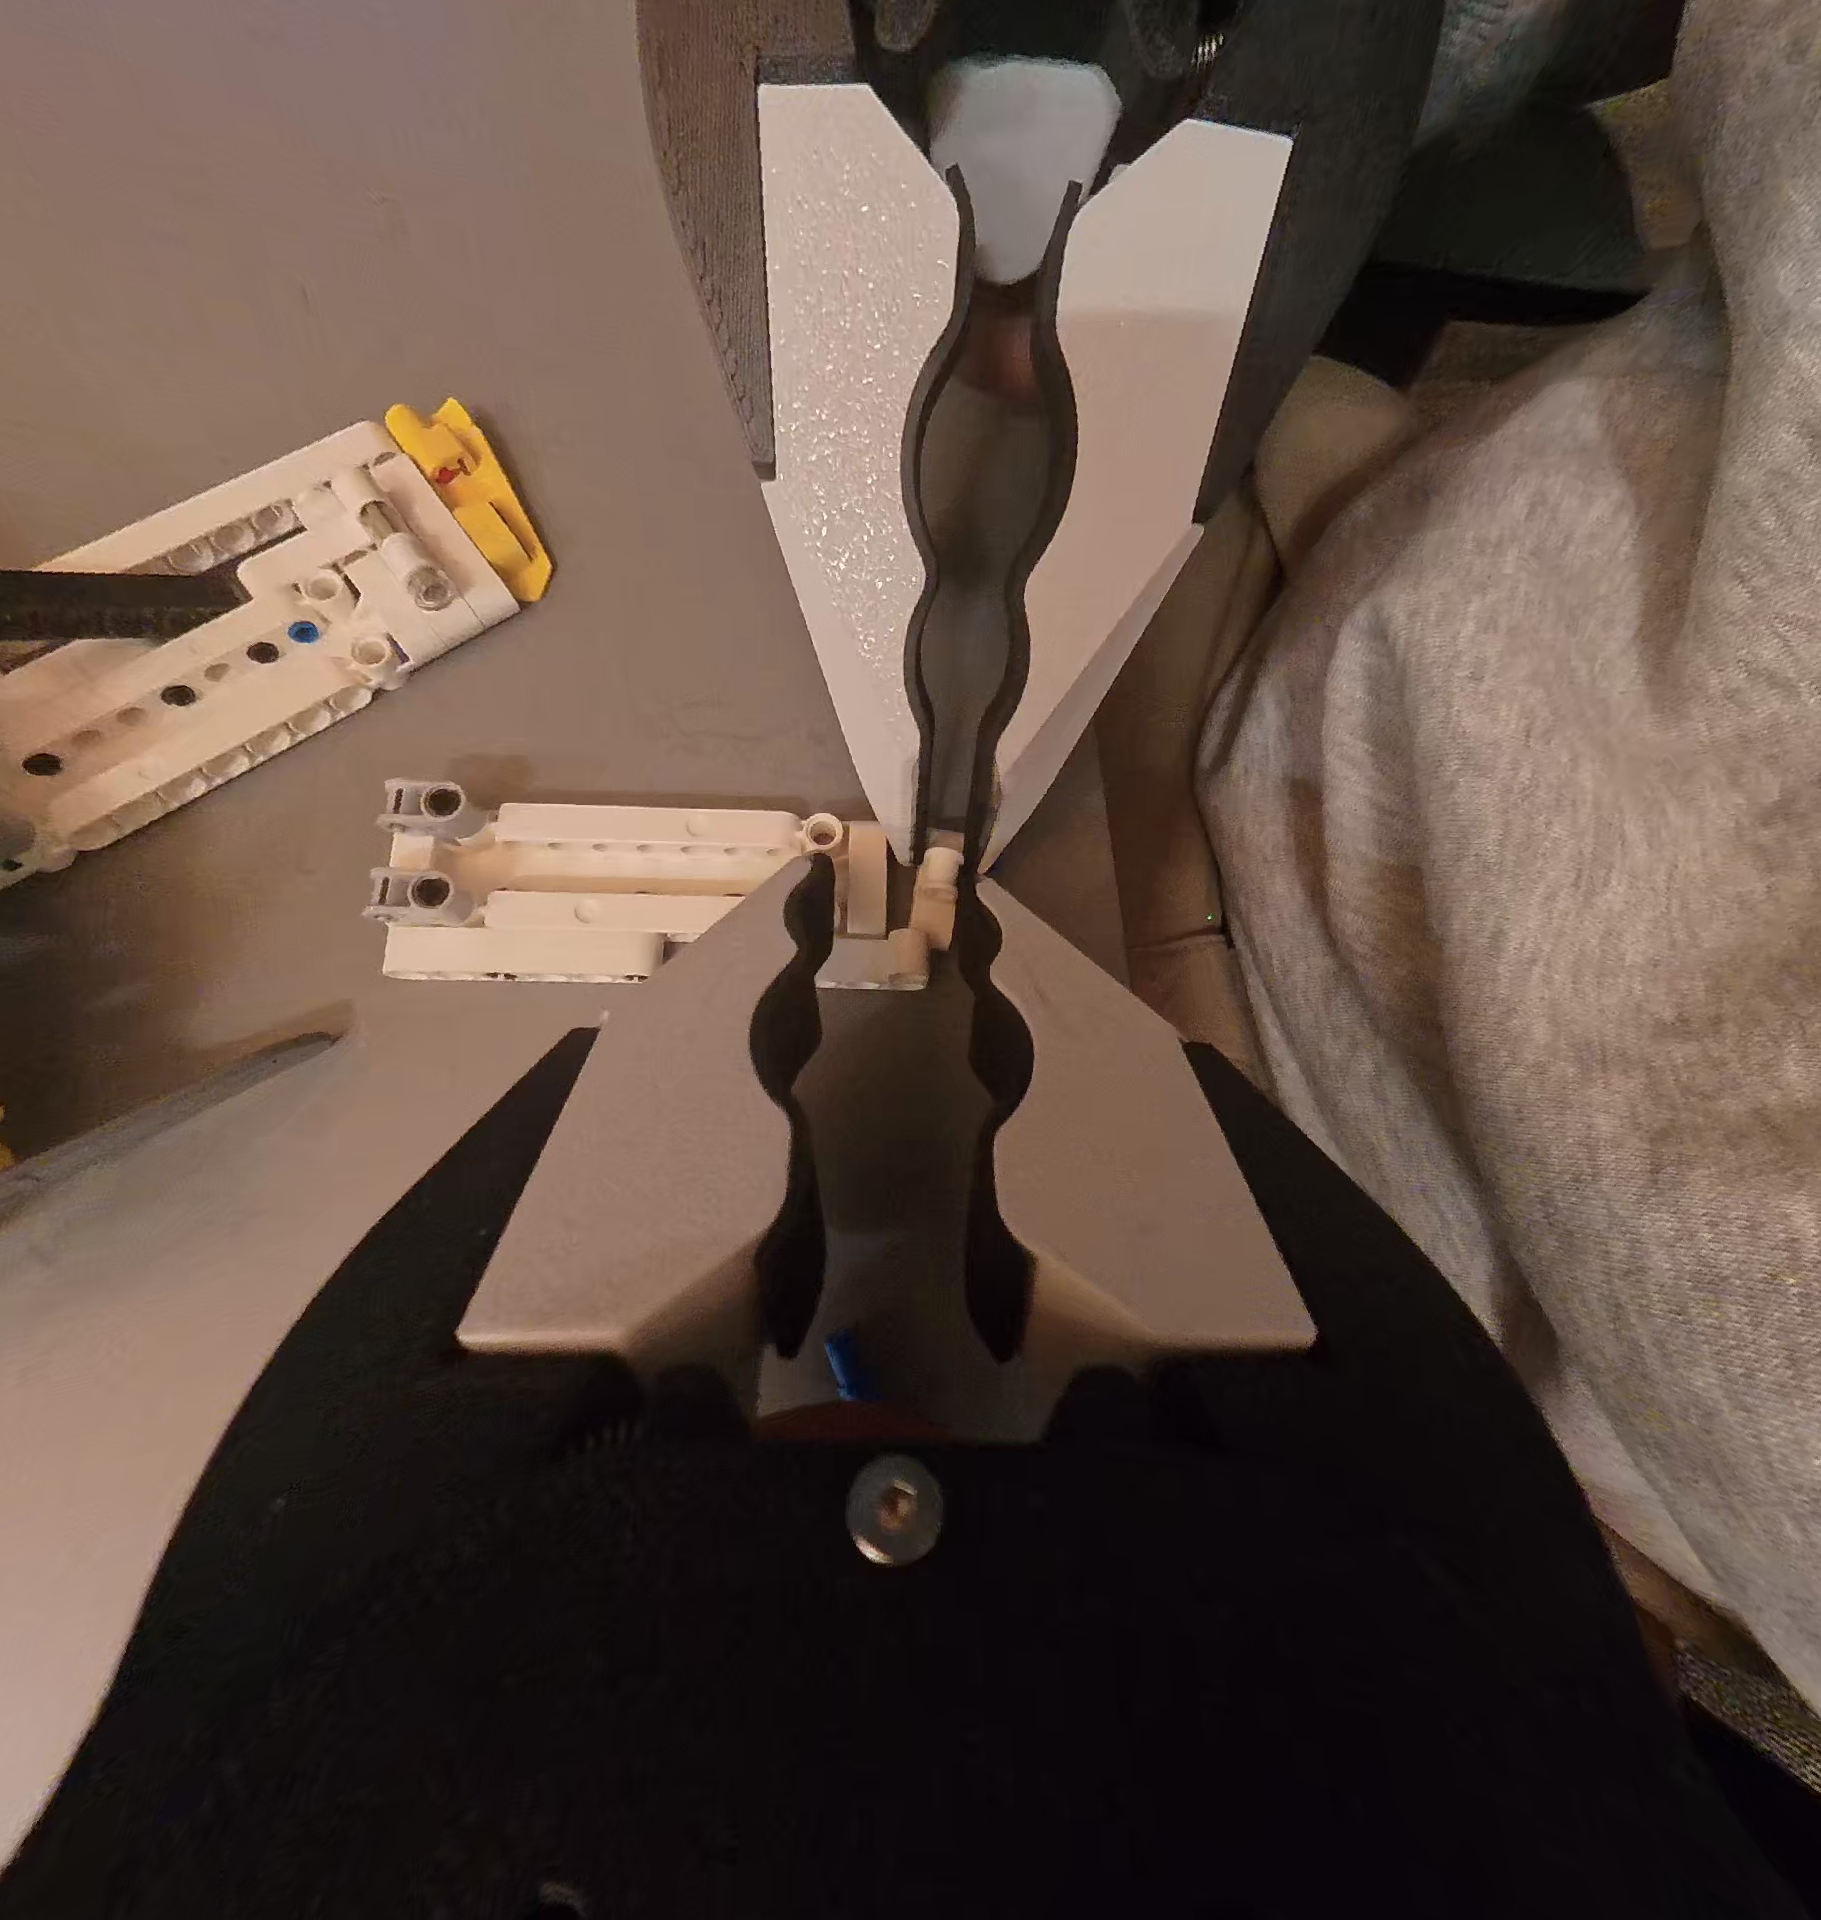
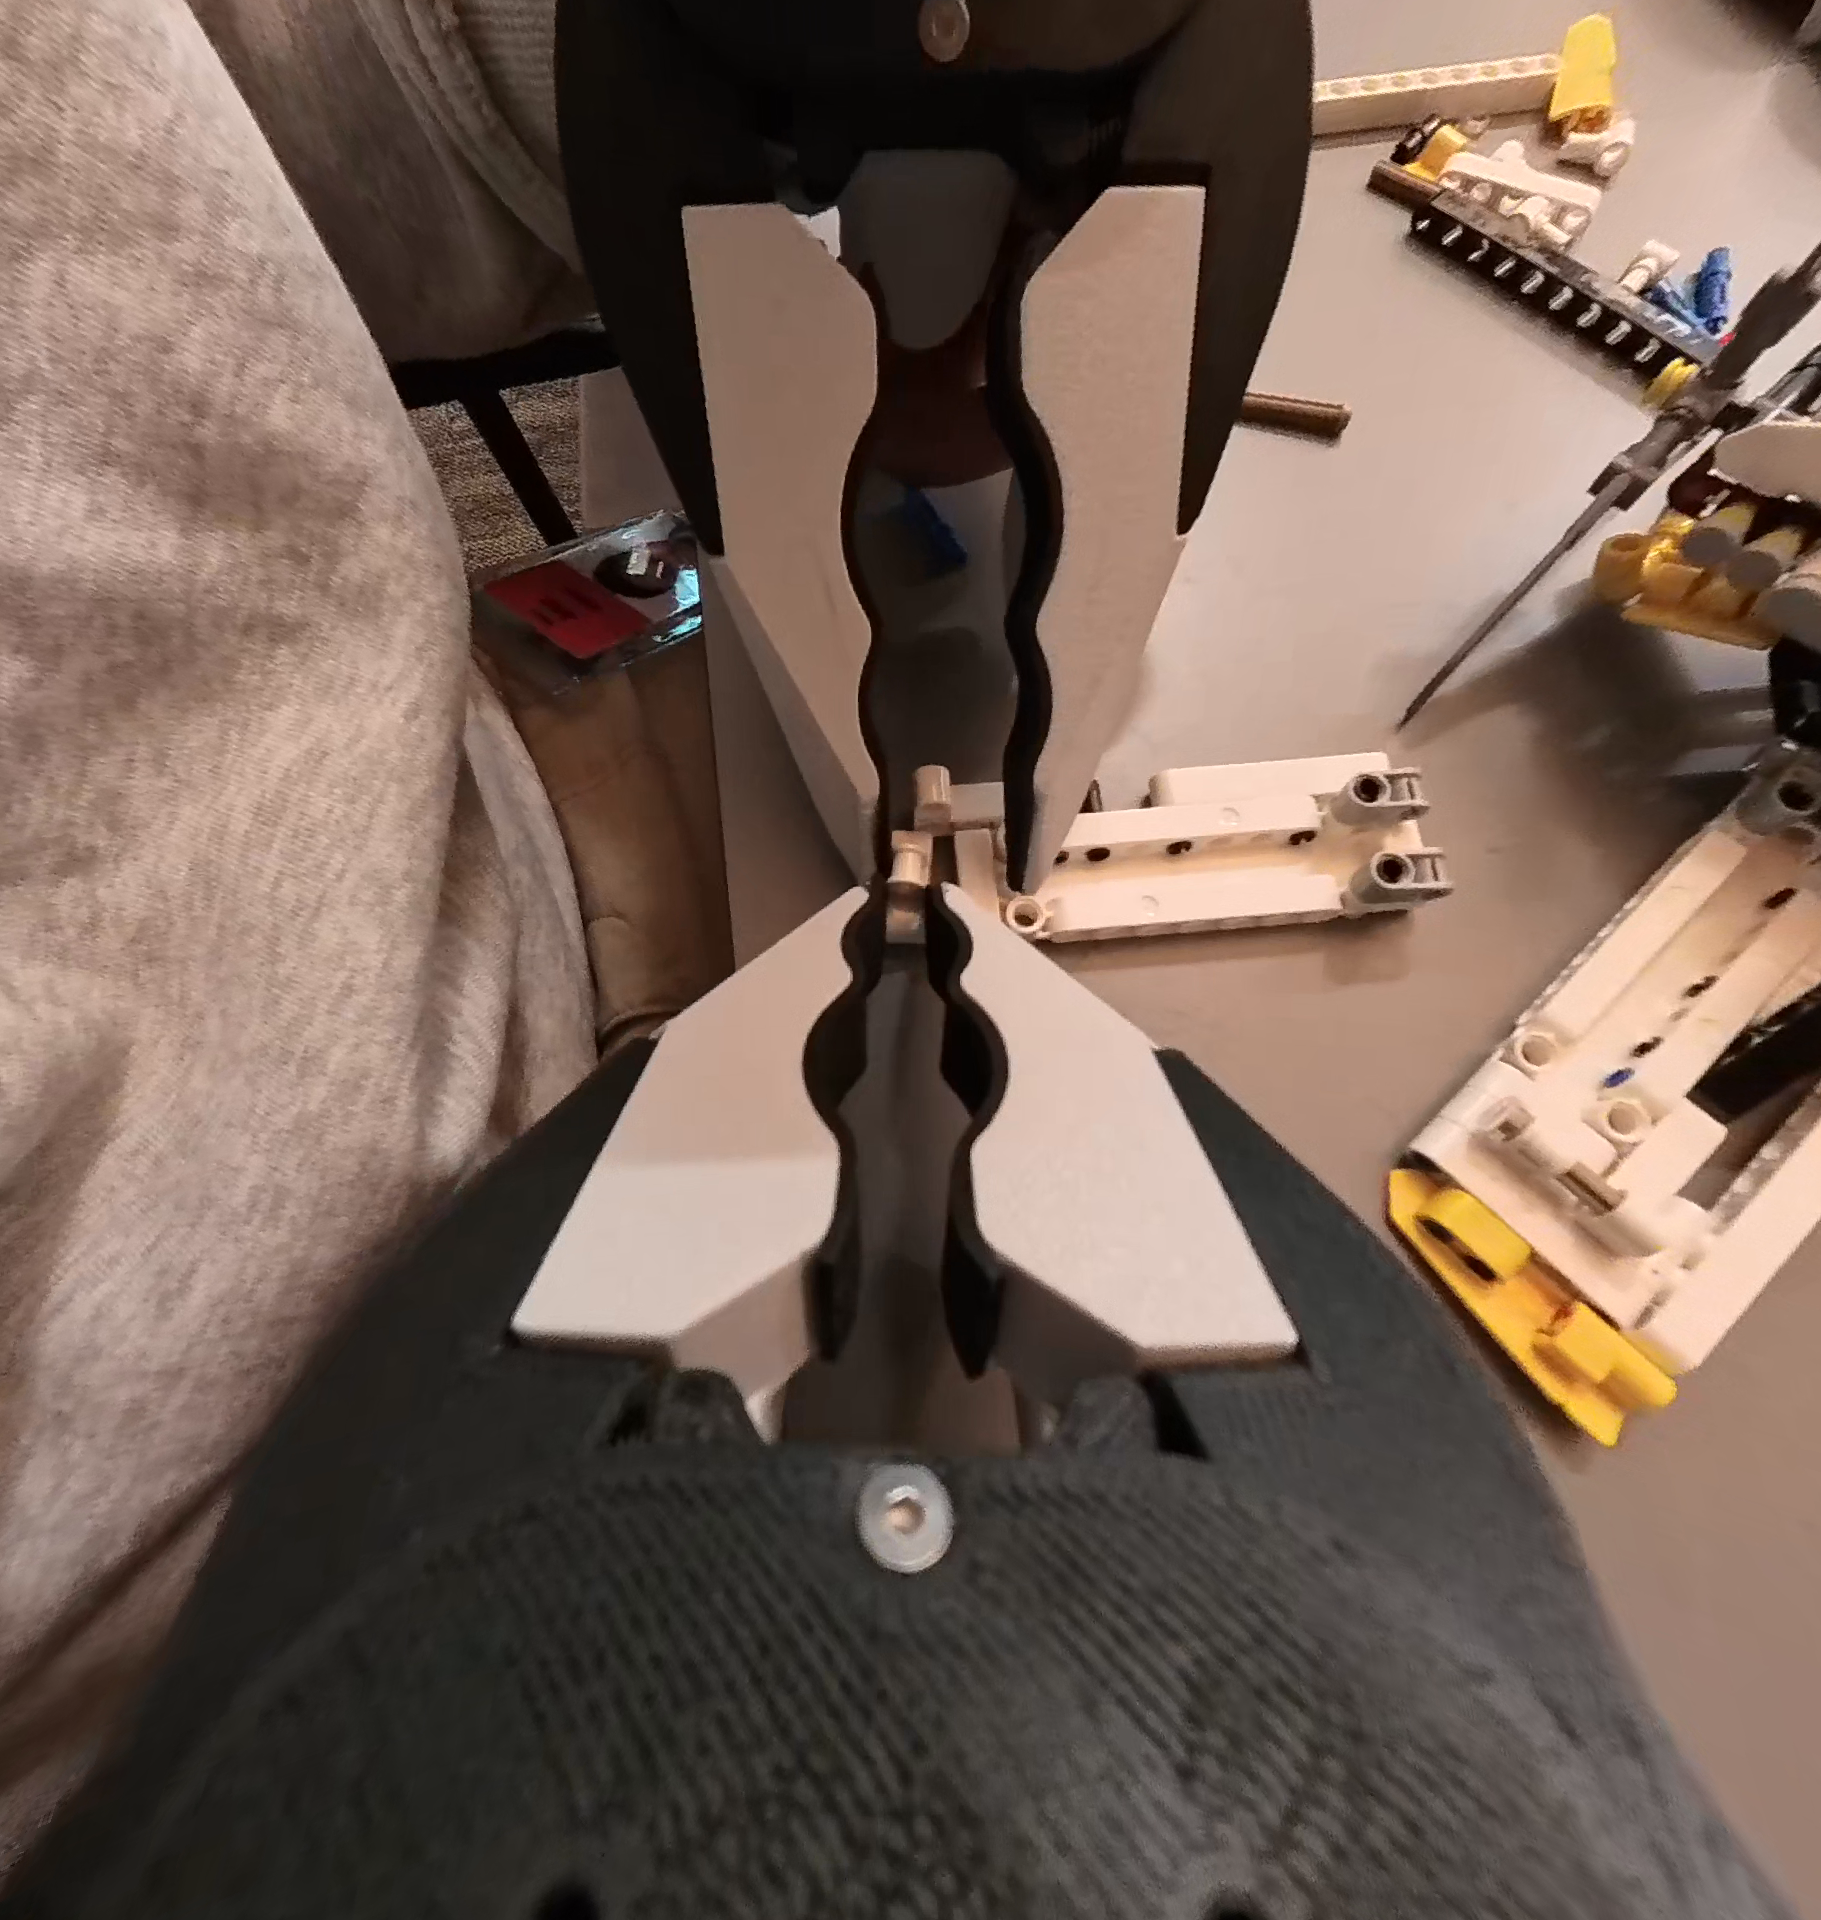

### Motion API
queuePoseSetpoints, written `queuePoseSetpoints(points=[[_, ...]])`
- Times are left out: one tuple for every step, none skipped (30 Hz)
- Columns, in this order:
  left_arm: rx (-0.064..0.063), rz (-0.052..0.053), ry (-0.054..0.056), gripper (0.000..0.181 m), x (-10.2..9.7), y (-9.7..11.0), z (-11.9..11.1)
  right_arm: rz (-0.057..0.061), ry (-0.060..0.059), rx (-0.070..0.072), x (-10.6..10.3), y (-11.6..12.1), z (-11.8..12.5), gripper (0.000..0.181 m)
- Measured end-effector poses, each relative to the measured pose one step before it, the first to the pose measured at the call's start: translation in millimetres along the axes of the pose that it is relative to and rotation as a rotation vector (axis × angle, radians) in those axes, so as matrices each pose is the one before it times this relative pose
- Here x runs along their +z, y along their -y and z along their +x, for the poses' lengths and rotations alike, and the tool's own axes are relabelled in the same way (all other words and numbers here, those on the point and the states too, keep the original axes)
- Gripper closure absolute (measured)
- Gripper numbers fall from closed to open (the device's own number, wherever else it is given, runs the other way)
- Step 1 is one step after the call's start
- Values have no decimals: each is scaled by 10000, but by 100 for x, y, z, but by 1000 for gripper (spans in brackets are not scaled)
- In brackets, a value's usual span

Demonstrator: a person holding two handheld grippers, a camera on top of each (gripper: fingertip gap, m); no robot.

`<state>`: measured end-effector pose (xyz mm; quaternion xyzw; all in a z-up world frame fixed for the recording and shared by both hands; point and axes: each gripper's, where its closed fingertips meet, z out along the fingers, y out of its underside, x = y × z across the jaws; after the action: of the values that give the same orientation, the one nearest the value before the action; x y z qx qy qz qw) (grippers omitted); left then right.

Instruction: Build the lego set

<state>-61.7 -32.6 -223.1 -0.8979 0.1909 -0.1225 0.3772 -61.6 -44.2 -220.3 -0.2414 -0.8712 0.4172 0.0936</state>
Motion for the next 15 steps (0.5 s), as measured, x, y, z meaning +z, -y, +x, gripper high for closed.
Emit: queuePoseSetpoints(points=[[6,0,-12,159,0,0,12,-1,63,2,-47,2,-49,176],[38,-6,-14,162,5,-6,55,-6,72,6,-74,-11,-63,176],[25,-6,26,162,15,-9,-5,-3,71,-19,-73,-23,-62,176],[9,-6,28,162,20,-2,-23,-2,57,-28,-93,-39,-66,176],[12,-3,17,162,-1,-6,-10,-3,46,-32,-82,-7,-56,176],[1,-2,6,162,5,3,-14,-2,42,-51,-88,-13,-77,176],[-18,2,-15,162,-3,1,2,-1,45,-54,-94,-4,-81,176],[-33,4,-31,162,-4,7,-10,-2,57,-28,-82,-5,-74,176],[-32,3,-33,162,-7,2,6,0,60,-11,-73,19,-57,176],[-17,1,-21,163,-4,1,10,0,45,-14,-74,18,-34,176],[-11,1,-13,163,-4,1,-5,-1,18,-14,-82,20,-51,176],[-12,1,-9,163,-1,2,-1,0,-27,-33,-67,-9,-35,176],[-9,0,-4,163,-1,2,-10,8,-82,-74,-75,11,-28,175],[-12,1,-9,163,0,3,-1,18,-155,-137,-91,17,-17,174],[-16,1,-12,163,3,-6,-4,27,-207,-199,-121,36,-11,174]])
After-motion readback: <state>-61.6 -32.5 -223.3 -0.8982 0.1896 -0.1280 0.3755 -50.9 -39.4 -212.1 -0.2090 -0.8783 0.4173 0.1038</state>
